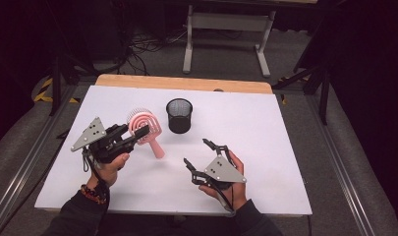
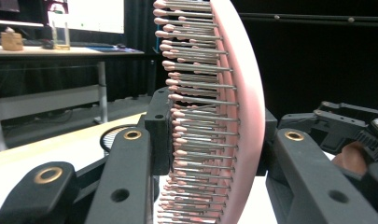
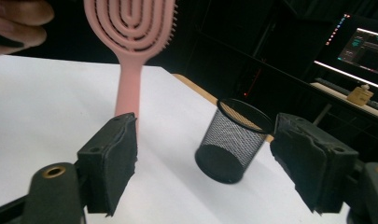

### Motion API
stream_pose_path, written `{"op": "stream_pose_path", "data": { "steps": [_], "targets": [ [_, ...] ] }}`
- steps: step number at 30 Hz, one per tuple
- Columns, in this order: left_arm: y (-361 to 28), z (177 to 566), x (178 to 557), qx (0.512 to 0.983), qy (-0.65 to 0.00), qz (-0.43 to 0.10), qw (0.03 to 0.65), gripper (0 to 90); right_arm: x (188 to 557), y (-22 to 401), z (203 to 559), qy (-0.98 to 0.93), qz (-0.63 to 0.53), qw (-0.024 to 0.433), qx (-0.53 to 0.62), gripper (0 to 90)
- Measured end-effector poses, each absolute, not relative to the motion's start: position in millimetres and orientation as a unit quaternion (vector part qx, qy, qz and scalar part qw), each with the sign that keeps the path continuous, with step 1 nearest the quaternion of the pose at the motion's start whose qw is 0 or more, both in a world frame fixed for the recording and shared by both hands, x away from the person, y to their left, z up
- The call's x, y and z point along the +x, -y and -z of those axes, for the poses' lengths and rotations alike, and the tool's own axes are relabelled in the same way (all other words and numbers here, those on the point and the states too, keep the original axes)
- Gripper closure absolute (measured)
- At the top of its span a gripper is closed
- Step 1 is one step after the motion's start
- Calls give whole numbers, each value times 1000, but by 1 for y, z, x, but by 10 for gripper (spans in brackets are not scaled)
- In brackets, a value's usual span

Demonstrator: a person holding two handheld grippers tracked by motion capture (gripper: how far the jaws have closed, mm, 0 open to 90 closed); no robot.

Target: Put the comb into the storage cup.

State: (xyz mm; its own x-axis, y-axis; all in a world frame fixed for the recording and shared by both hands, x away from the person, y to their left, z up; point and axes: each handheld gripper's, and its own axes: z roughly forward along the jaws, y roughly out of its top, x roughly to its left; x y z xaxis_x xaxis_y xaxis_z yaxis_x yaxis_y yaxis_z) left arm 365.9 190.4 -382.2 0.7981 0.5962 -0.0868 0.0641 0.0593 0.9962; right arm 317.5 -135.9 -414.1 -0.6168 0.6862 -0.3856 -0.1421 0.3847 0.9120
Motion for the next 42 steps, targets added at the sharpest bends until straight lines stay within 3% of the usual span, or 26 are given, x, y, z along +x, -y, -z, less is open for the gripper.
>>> {"op": "stream_pose_path", "data": {
  "steps": [20,42],
  "targets": [
    [-209,376,368,649,-260,-219,681,634,318,199,432,-725,-497,415,235,164],
    [-211,371,372,645,-262,-236,677,634,326,233,453,-709,-512,388,290,107]
  ]
}}
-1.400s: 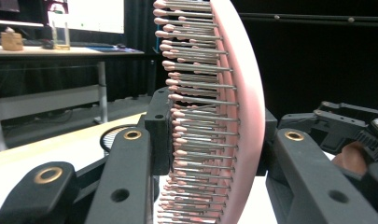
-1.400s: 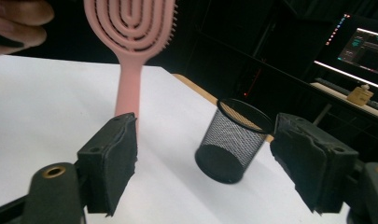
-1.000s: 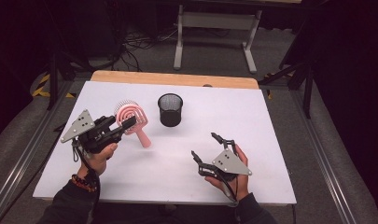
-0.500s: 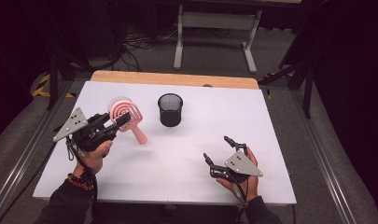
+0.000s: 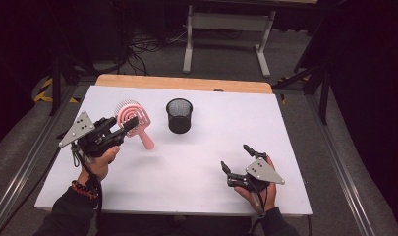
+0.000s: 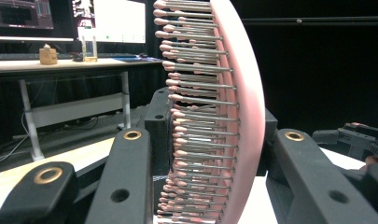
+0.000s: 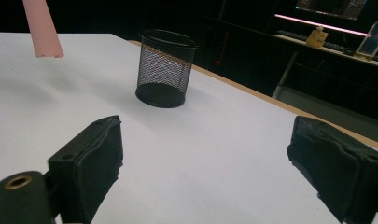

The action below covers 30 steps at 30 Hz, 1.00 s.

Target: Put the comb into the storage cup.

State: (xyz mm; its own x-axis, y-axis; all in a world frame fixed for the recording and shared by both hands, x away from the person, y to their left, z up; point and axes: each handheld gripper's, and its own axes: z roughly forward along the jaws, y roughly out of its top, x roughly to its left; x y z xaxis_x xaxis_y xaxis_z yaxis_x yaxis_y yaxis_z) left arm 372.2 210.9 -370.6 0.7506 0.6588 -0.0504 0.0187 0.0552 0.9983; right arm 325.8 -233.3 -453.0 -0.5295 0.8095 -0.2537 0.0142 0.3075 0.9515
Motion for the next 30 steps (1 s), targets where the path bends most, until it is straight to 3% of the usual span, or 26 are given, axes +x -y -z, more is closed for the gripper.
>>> {"op": "stream_pose_path", "data": {
  "steps": [15,21,30],
  "targets": [
    [-236,351,388,663,-259,-277,645,634,327,229,455,-717,-501,390,288,112],
    [-255,344,399,673,-271,-264,636,634,326,227,455,-715,-505,386,292,113],
    [-257,292,401,669,-248,-278,644,634,307,223,455,-717,-505,390,282,116]
  ]
}}
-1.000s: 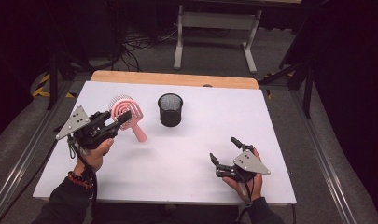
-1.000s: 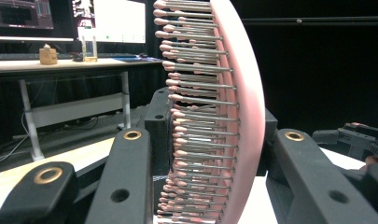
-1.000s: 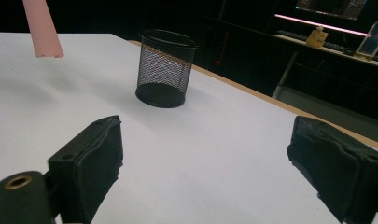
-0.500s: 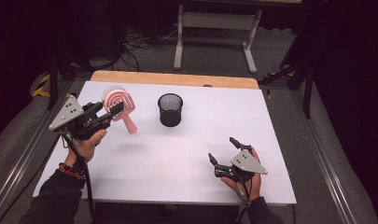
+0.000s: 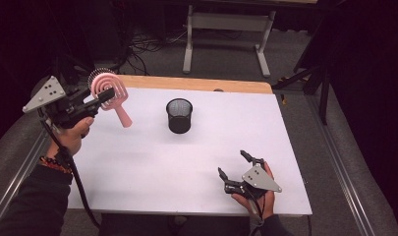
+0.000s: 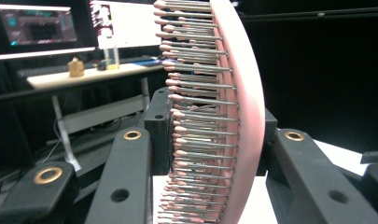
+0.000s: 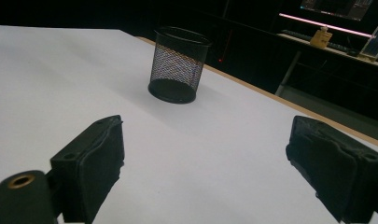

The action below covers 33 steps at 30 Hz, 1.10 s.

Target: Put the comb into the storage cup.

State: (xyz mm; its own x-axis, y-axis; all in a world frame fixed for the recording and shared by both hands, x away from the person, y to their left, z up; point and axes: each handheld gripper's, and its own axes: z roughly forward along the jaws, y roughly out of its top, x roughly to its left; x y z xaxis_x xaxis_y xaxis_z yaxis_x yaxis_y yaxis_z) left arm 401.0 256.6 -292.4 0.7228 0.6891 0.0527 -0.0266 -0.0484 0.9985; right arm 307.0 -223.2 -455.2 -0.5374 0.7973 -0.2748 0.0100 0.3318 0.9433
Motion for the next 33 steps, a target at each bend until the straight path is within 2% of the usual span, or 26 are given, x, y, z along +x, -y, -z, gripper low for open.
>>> {"op": "stream_pose_path", "data": {
  "steps": [10,15,20,33],
  "targets": [
    [-218,258,424,688,-214,-275,637,634,311,226,458,-720,-500,386,286,117],
    [-176,265,442,698,-210,-261,633,634,309,225,459,-724,-499,384,283,120],
    [-149,272,452,704,-207,-250,632,634,306,223,458,-723,-500,387,278,124],
    [-118,284,480,700,-219,-250,632,634,305,224,457,-712,-509,394,281,140]
  ]
}}
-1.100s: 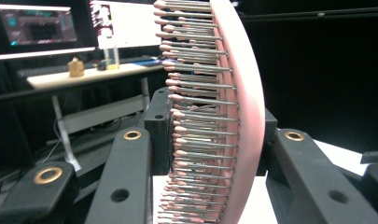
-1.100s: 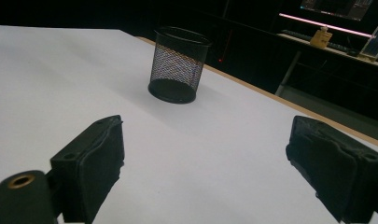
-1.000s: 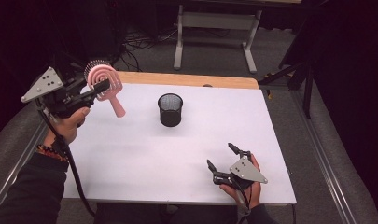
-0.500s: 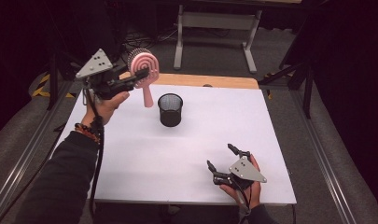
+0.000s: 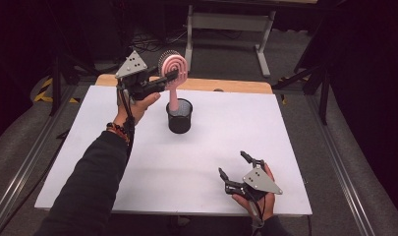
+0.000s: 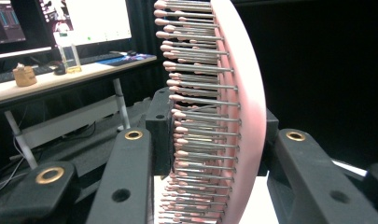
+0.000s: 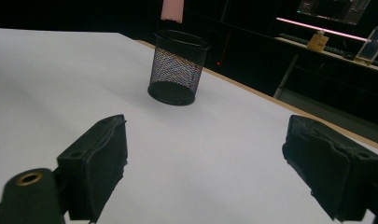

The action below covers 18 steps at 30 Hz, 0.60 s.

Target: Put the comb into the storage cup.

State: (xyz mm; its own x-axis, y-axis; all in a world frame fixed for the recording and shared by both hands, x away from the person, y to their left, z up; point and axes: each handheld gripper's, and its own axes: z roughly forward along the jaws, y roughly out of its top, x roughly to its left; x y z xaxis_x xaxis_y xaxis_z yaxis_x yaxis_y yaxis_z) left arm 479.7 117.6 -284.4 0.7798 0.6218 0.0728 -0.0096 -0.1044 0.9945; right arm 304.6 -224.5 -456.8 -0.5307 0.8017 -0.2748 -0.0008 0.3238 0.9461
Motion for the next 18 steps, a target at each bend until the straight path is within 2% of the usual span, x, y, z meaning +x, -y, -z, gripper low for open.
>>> {"op": "stream_pose_path", "data": {
  "steps": [18],
  "targets": [
    [-111,320,500,701,-254,-231,625,634,305,225,457,-714,-504,398,279,136]
  ]
}}
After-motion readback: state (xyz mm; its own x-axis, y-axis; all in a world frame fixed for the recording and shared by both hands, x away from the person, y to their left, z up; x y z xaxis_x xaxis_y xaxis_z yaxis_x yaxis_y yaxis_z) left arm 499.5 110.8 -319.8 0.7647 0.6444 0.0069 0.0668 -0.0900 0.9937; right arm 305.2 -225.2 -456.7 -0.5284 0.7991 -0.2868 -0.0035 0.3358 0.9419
